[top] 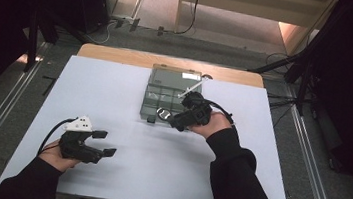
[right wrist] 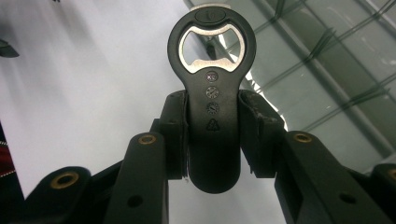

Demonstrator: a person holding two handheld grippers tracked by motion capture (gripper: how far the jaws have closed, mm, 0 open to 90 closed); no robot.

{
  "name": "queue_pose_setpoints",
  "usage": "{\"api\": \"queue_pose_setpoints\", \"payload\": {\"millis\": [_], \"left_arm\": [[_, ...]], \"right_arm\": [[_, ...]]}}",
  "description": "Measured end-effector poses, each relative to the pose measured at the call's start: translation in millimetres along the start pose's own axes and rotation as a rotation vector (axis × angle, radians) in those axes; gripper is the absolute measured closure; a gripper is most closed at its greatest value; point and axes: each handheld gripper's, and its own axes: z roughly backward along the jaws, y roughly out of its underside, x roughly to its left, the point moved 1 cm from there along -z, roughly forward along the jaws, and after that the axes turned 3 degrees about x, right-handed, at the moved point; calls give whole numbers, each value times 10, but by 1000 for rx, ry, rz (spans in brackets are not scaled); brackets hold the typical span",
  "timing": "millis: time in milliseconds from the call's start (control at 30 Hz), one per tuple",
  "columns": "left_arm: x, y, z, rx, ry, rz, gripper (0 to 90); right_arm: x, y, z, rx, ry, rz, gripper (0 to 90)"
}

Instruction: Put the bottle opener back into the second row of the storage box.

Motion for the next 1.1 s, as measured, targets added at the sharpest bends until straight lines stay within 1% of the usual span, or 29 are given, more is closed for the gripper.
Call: {"api": "queue_pose_setpoints", "payload": {"millis": [33, 200, 233, 300, 367, 400, 600, 633, 733, 767, 833, 867, 1033, 1100], "left_arm": [[0, 0, 0, 0, 0, 0, 251], [0, 0, 2, -1, 4, 1, 252], [-1, 0, 2, -1, 3, 1, 251], [-1, 0, 2, -2, 3, 1, 251], [0, 0, 1, -1, 4, 0, 251], [0, -1, 1, -1, 5, 1, 251], [9, 1, 0, 2, 7, 2, 251], [9, 1, 1, 2, 8, 1, 251], [4, 0, 1, -1, 7, 2, 251], [3, 0, 1, -1, 7, 2, 251], [3, 0, 3, -2, 7, 3, 251], [3, 0, 4, -2, 7, 3, 251], [2, 0, 6, -2, 9, 2, 252], [3, 0, 6, -2, 9, 2, 251]], "right_arm": [[-14, -17, -5, 1, 1, 9, 665], [-102, -85, -40, 7, -9, 16, 665], [-115, -95, -49, 11, -7, 12, 665], [-157, -115, -65, 12, -8, 19, 665], [-190, -134, -81, 19, -7, 33, 665], [-201, -144, -90, 26, -4, 33, 665], [-294, -205, -119, 54, 0, 74, 665], [-314, -215, -128, 55, 5, 94, 665], [-351, -247, -150, 75, 13, 136, 665], [-357, -257, -156, 78, 16, 135, 665], [-384, -278, -163, 78, 19, 146, 665], [-390, -287, -169, 79, 13, 147, 665], [-412, -316, -217, 86, 8, 203, 664], [-424, -324, -237, 94, 11, 204, 664]]}}
